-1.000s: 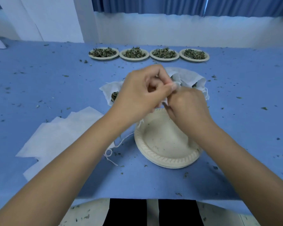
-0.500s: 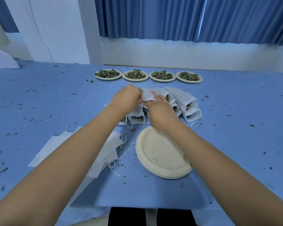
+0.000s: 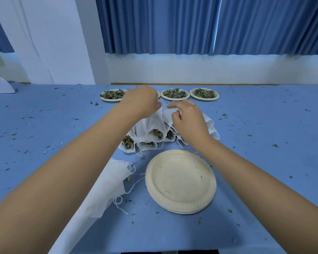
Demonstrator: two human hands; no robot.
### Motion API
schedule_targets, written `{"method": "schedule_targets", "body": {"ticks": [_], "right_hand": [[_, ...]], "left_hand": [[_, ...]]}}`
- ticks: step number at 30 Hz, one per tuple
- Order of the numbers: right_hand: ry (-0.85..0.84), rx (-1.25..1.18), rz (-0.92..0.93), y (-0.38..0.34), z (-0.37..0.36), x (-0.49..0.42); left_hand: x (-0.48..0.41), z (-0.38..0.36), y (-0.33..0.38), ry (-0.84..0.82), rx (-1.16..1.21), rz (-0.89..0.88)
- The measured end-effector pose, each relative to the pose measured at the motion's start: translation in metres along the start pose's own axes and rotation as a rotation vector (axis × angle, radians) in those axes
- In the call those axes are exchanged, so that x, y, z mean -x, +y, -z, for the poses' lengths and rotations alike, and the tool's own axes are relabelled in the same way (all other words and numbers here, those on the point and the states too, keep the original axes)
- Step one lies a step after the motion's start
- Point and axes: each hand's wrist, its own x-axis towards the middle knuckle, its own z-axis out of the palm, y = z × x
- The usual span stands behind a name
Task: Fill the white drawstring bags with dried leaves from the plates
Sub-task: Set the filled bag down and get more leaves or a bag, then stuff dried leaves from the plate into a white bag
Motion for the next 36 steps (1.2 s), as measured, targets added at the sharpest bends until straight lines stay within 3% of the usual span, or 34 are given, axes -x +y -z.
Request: {"method": "schedule_targets", "body": {"ticks": [6,9,11,17,22,29,36], "right_hand": [[-0.119,0.054,-0.226,0.063,0.023,-0.054],[0.066,-0.138,-0.393,0.098,0.029,-0.082],[0.103,-0.094,-0.421,0.126,0.028,-0.1],[0.012,0.053,-0.531,0.207,0.005,-0.14],[-0.159,0.107,-0.578,0.256,-0.027,-0.158],[-0.365,0.364,-0.487,0.296,-0.073,-0.169],[-0.323,0.79,-0.167,0.291,-0.075,-0.158]], "left_hand": [[-0.049,-0.015,0.028,-0.09,0.174,-0.151],[-0.078,-0.034,0.037,-0.092,0.177,-0.185],[-0.099,-0.049,0.044,-0.093,0.136,-0.204],[-0.156,-0.085,0.06,-0.154,0.207,-0.218],[-0.181,-0.098,0.06,-0.217,0.29,-0.222],[-0.189,-0.099,0.046,-0.174,0.481,-0.221],[-0.176,-0.092,0.047,-0.107,0.449,-0.293]]}}
